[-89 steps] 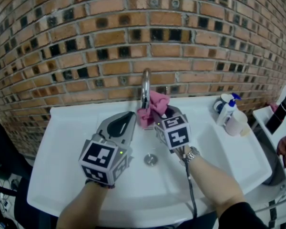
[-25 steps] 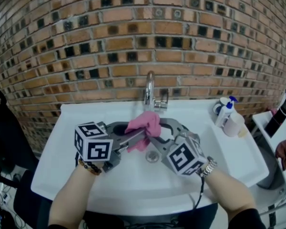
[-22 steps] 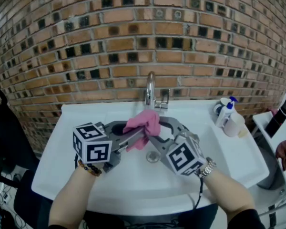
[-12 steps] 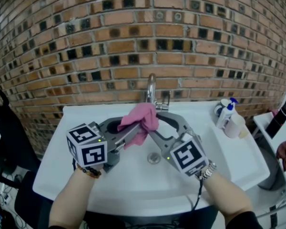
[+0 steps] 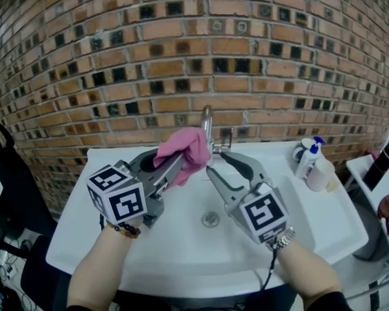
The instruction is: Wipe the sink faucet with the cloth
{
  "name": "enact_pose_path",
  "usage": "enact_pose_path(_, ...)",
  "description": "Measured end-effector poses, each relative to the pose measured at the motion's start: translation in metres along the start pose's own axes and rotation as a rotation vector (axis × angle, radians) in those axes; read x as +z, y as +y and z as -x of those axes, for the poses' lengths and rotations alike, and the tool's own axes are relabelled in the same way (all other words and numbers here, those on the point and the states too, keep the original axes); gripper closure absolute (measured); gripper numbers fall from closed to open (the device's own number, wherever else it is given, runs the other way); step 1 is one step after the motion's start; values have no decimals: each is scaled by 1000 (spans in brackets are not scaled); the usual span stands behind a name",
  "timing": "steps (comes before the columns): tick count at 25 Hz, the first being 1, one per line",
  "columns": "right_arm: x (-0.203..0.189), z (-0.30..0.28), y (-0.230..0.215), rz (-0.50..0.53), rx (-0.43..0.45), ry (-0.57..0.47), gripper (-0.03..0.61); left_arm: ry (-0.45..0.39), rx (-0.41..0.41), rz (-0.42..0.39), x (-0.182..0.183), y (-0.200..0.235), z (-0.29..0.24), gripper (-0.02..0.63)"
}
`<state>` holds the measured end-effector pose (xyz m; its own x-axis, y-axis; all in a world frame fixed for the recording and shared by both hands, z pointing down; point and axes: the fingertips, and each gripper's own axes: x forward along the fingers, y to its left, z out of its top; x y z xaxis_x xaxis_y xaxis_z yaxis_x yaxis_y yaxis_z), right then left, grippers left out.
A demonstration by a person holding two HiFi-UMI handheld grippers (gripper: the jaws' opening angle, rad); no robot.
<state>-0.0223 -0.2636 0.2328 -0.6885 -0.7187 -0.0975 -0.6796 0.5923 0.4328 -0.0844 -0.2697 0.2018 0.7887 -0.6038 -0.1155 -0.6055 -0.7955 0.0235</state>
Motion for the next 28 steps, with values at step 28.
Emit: enact_pose_path(28,14,7,-33,-178,-107,-52,408,-21,129,-45,43,60,-70,574)
